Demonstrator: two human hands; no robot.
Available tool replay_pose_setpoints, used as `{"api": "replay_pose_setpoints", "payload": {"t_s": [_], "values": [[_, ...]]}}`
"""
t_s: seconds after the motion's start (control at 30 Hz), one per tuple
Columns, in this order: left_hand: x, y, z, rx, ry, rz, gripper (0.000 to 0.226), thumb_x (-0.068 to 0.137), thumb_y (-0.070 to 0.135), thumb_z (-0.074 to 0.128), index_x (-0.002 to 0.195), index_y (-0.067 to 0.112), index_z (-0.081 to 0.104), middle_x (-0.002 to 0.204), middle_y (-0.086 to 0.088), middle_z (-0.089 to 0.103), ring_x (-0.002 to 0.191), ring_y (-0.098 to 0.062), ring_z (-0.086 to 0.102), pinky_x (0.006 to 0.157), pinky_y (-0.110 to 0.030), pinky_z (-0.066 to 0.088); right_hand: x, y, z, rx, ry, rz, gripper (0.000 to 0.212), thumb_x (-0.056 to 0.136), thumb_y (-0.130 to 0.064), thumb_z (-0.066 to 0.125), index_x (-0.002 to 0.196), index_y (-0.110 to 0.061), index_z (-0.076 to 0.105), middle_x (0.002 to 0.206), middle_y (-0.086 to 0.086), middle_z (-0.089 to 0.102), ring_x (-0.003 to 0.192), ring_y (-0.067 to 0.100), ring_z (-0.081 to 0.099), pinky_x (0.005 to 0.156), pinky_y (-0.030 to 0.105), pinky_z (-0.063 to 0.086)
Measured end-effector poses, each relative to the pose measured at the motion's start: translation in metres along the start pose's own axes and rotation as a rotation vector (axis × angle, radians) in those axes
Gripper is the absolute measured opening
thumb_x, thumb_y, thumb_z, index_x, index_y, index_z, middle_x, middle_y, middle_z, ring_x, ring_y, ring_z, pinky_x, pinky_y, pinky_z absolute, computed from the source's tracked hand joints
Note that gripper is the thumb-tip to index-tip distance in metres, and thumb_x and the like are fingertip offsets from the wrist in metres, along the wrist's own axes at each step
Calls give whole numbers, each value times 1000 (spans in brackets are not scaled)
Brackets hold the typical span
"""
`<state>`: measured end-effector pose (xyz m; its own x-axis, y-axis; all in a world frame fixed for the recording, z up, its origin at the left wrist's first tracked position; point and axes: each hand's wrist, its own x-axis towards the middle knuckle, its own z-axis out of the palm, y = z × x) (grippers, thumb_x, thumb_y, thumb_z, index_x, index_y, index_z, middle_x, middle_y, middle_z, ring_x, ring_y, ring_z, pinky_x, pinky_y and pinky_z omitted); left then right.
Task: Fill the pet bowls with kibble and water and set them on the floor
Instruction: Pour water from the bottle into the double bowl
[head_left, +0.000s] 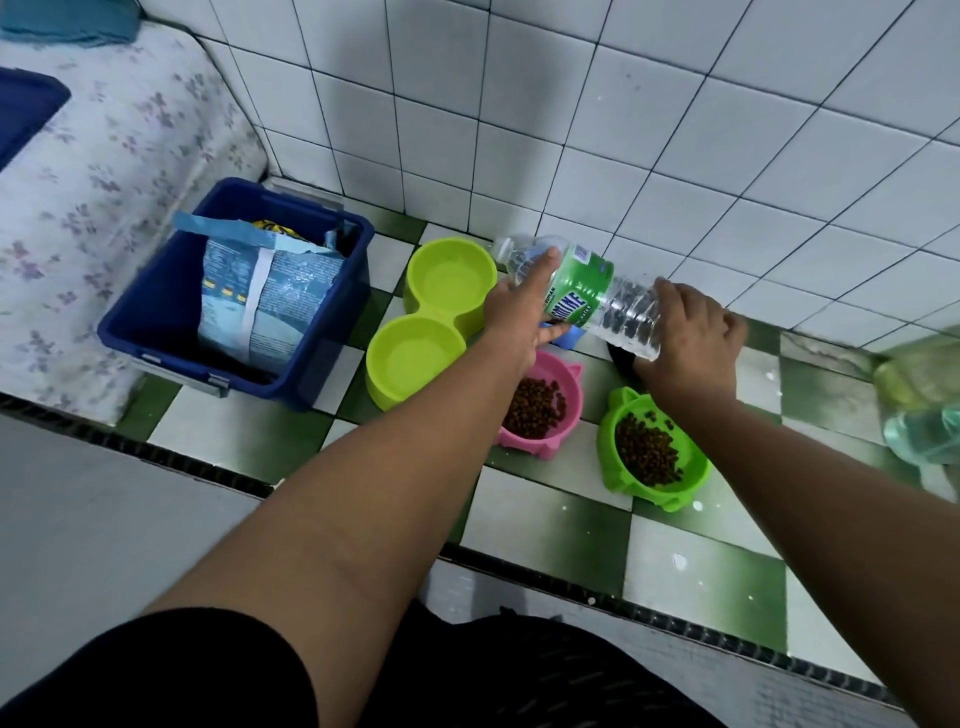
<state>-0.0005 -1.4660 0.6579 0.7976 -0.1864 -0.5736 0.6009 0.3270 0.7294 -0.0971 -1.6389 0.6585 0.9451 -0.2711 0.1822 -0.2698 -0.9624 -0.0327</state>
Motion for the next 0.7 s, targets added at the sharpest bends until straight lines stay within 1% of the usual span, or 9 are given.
{"api": "replay_pose_setpoints", "payload": {"t_s": [0.1,0.23,0.37,0.47,0.5,0.63,0.7], "values": [[1,0,-2,-20,11,-18,64,84,43,81,130,7,59,105,-8,71,92,-32,74,72,-45,65,6,0,-5,-38,-21,-33,95,66,-26,79,149,-18,33,142,8,46,130,30,42,108,52,25],[3,-2,-5,-28,10,-32,62,84,41,81,130,5,59,103,-8,70,91,-32,73,76,-46,65,6,-2,-7,-57,-31,-50,96,64,-18,80,148,-16,33,142,9,46,130,30,42,109,53,24],[5,-1,-6,-6,5,-43,53,86,40,80,122,6,62,96,-9,71,87,-31,73,82,-50,63,6,-4,-8,-72,-37,-58,97,63,-14,79,149,-17,33,142,8,45,131,30,40,110,53,24],[7,-2,-6,-1,0,-55,40,87,39,79,109,10,63,93,-9,71,83,-30,73,84,-50,63,6,-4,-10,-97,-32,-74,97,62,-13,79,148,-16,34,141,9,45,130,30,41,110,54,25],[7,-2,-6,-4,-5,-59,38,87,38,79,109,11,63,93,-10,71,83,-30,72,84,-49,63,6,-4,-11,-103,-27,-79,97,61,-12,79,147,-16,35,141,9,46,130,30,42,110,54,24],[7,-3,-6,-21,-5,-60,45,89,37,77,120,9,62,98,-12,71,86,-30,71,83,-48,63,8,-3,-13,-118,-11,-90,98,58,-9,79,146,-15,37,139,9,47,129,29,42,110,54,24],[8,-3,-6,-26,-12,-64,40,89,37,77,116,11,62,100,-14,71,86,-30,71,81,-46,63,9,-3,-13,-124,-6,-94,98,57,-8,78,146,-16,38,138,9,47,128,29,42,110,54,24]]}}
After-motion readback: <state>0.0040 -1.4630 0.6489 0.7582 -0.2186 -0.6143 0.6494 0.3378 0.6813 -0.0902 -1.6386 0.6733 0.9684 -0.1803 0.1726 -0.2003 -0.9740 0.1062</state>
